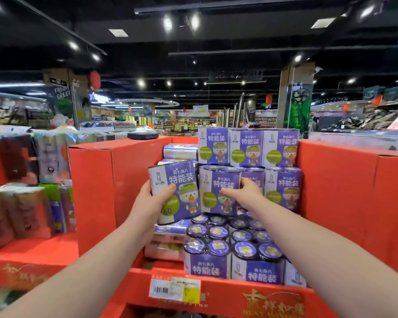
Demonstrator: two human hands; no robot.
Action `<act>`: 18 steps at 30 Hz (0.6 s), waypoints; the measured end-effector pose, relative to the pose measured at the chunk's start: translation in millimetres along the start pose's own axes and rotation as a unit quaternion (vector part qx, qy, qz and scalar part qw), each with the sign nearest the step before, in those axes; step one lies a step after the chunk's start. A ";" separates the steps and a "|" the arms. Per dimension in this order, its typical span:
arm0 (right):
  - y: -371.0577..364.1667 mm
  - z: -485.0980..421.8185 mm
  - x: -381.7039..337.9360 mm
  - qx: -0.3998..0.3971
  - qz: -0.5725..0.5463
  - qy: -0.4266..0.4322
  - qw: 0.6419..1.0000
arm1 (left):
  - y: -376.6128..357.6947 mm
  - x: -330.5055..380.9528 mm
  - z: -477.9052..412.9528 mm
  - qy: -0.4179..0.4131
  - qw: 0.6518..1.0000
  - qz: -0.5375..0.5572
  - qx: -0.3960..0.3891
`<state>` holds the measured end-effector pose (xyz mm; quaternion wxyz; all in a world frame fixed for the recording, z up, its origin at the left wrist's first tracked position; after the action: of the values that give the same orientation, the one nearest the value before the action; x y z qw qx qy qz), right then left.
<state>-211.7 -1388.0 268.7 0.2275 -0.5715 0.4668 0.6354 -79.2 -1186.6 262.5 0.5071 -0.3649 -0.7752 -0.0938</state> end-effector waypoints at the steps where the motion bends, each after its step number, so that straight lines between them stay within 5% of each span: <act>1: -6.5 -4.4 -0.2 0.005 0.006 -0.003 1.000 | 0.9 -2.9 -2.7 0.003 1.000 0.003 0.001; 15: -24.3 -14.8 -2.1 0.038 0.112 -0.005 0.993 | -4.6 -23.1 -19.7 0.031 0.999 0.016 -0.015; 18: -8.3 3.0 -20.7 0.082 0.023 0.057 0.995 | -22.5 -19.7 -20.8 0.033 0.998 0.026 -0.046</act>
<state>-201.4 -1376.6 285.1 0.2320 -0.5749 0.5429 0.5665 -74.8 -1222.7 260.5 0.5176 -0.4049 -0.7428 -0.1282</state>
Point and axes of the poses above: each hand's wrist, its own z-axis away from the middle knuckle, its own y-axis out of the back of the hand, x = y × z, the point moved 3 cm from there along -z, towards the middle knuckle, and after that the axes turned 9 degrees about -y, right-handed, at the moved point
